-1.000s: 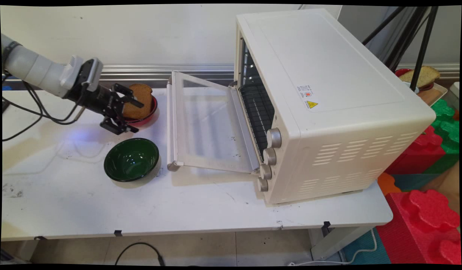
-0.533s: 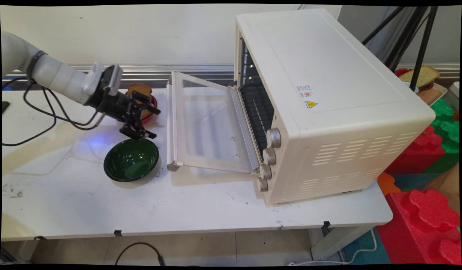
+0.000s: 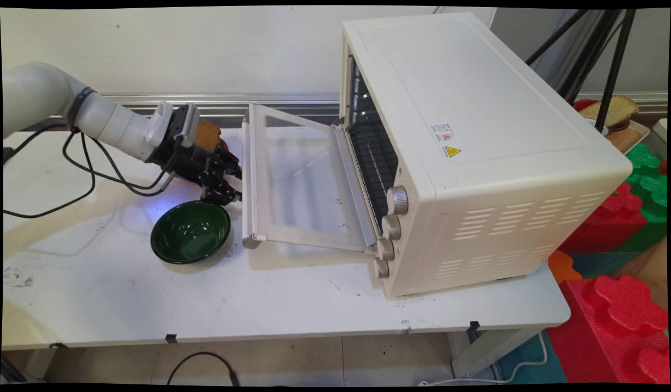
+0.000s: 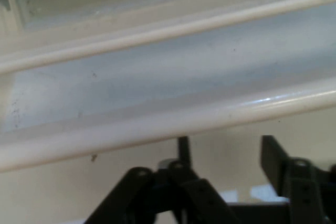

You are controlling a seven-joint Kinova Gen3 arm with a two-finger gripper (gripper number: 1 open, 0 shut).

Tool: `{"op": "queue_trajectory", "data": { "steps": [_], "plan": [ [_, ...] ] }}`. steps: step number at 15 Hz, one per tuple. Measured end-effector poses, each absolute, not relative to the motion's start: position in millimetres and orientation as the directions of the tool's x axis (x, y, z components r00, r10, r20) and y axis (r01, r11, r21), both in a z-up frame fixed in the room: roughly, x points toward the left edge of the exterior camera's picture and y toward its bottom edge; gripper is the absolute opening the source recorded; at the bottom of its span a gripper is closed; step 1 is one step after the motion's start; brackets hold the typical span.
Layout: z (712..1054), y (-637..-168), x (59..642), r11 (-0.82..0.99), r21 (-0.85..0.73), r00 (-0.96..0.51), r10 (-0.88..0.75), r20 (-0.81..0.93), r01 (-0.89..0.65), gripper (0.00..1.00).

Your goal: Close the oven

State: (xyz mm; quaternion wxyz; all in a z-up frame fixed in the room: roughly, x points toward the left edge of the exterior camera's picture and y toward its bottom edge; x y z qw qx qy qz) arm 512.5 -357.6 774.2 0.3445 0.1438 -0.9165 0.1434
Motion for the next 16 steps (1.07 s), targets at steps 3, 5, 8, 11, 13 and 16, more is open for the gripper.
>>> {"op": "queue_trajectory", "data": {
  "steps": [3,5,8,11,13,16],
  "plan": [
    [770,-360,510,0.920,-0.166,-0.719,-0.155,0.677,-0.355,0.00],
    [769,-362,509,0.922,-0.171,-0.716,-0.143,0.683,-0.348,0.00],
    [771,-364,510,0.924,-0.188,-0.709,-0.113,0.696,-0.332,0.00],
    [776,-365,513,0.925,-0.206,-0.697,-0.082,0.712,-0.320,0.00],
    [781,-365,516,0.924,-0.220,-0.685,-0.059,0.727,-0.312,0.00],
    [793,-365,517,0.923,-0.240,-0.656,-0.019,0.755,-0.302,0.00]
  ]
}}
